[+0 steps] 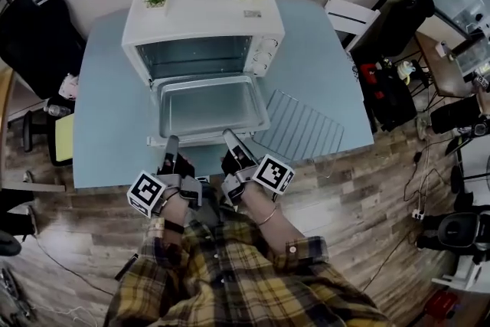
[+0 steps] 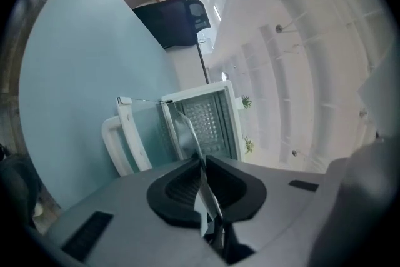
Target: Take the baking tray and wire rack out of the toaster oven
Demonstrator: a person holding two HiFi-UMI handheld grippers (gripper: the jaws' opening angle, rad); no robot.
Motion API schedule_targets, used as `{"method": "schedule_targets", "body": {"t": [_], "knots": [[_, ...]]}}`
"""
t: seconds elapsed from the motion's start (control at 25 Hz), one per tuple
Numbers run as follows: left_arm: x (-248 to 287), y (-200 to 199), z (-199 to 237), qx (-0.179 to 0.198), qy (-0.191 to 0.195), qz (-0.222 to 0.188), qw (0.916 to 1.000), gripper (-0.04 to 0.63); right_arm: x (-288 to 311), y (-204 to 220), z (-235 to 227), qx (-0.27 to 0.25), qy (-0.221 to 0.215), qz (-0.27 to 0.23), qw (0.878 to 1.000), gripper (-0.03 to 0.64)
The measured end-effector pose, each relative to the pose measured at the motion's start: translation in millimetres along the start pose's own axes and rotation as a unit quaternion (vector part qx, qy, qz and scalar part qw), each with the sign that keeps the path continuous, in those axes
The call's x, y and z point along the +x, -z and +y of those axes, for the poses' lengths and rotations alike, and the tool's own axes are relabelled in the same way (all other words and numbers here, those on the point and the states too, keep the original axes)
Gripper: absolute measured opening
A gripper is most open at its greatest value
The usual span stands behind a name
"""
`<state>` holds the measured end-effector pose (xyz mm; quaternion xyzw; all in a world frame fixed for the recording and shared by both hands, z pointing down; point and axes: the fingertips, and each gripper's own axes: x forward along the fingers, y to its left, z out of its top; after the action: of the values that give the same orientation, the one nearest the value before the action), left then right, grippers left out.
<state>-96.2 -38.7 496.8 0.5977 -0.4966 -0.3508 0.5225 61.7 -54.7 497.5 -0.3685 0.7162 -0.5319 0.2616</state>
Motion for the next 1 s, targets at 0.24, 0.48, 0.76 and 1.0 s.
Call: {"method": "schedule_targets", "body": {"t": [0.24, 0.48, 0.76, 1.0], "knots": [[8.6, 45.4, -22.3, 0.006, 0.037, 0.049, 0.9981, 0.028, -46.5, -25.7, -1.9, -0.005, -0.001, -0.058, 0.998, 0.035], [29.1, 107.1, -37.7, 0.024, 0.045, 0.131, 0.9901, 0.028, -102.1, -67.5, -14.1, -0.013, 0.025, -0.137, 0.990, 0.035], [52.8, 192.6, -43.1, 0.035, 0.055, 0.244, 0.9675, 0.028, -176.8, -105.3, -39.9, -0.013, 0.074, -0.240, 0.968, 0.037], [61.6, 254.8, -34.0, 0.036, 0.047, 0.317, 0.9464, 0.028, -225.9, -122.8, -68.0, -0.009, 0.121, -0.291, 0.949, 0.038]]}}
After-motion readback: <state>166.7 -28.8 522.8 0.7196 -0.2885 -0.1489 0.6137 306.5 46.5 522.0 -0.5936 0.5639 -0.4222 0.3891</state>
